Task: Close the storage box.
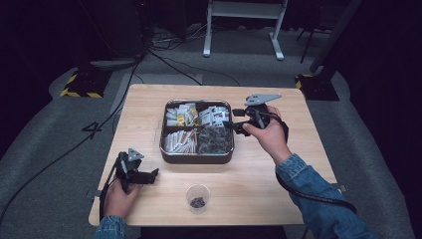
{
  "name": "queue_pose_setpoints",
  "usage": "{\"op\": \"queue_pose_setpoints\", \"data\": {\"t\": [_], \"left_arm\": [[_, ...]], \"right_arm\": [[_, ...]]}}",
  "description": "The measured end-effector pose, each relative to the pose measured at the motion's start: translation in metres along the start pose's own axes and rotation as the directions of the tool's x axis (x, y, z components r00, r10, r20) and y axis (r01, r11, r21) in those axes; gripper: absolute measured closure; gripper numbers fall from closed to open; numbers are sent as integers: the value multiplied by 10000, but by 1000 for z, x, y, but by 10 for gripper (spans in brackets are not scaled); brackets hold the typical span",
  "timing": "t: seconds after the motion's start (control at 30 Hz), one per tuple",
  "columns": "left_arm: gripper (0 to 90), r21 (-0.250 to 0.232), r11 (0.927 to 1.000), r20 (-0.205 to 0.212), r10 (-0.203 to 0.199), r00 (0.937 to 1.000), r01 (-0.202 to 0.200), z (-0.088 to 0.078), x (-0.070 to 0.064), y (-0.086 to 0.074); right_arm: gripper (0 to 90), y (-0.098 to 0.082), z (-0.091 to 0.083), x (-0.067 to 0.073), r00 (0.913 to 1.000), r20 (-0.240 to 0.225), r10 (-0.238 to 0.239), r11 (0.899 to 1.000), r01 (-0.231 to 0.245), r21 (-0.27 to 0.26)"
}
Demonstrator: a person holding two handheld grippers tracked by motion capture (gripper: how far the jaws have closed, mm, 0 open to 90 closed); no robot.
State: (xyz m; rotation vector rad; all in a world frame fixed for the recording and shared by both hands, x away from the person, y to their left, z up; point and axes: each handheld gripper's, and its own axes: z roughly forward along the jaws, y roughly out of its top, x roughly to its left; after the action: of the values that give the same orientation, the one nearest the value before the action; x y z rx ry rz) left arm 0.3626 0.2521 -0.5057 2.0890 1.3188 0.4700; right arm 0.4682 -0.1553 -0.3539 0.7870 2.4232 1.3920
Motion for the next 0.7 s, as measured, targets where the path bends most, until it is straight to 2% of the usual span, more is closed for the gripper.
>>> {"op": "queue_pose_setpoints", "data": {"t": [0.07,0.13,0.17,0.3,0.4,0.53,0.7], "left_arm": [[4,3,10000,25,-2,10000,2,0,0,0],[3,-21,10000,-7,25,10000,-25,0,0,0],[4,-5,10000,15,-7,10000,7,0,0,0],[3,-20,10000,-6,18,10000,-18,0,0,0],[4,-20,10000,-7,23,10000,-23,0,0,0],[3,-6,10000,17,-11,10000,11,0,0,0],[3,15,10000,31,1,10000,-1,0,0,0]], "right_arm": [[350,-7,-12,-3,9999,72,112,9999,-111,-59],[350,-9,-16,-5,9999,108,115,9999,-115,-31],[350,-15,-24,-7,9996,257,79,10000,-80,6],[331,-23,-35,-12,9989,460,50,9999,-56,124],[331,-29,-40,-15,9990,437,102,9998,-108,141],[332,-42,-55,-21,9979,520,378,9992,-383,99],[332,-54,-65,-26,9968,599,523,9984,-534,167]]}}
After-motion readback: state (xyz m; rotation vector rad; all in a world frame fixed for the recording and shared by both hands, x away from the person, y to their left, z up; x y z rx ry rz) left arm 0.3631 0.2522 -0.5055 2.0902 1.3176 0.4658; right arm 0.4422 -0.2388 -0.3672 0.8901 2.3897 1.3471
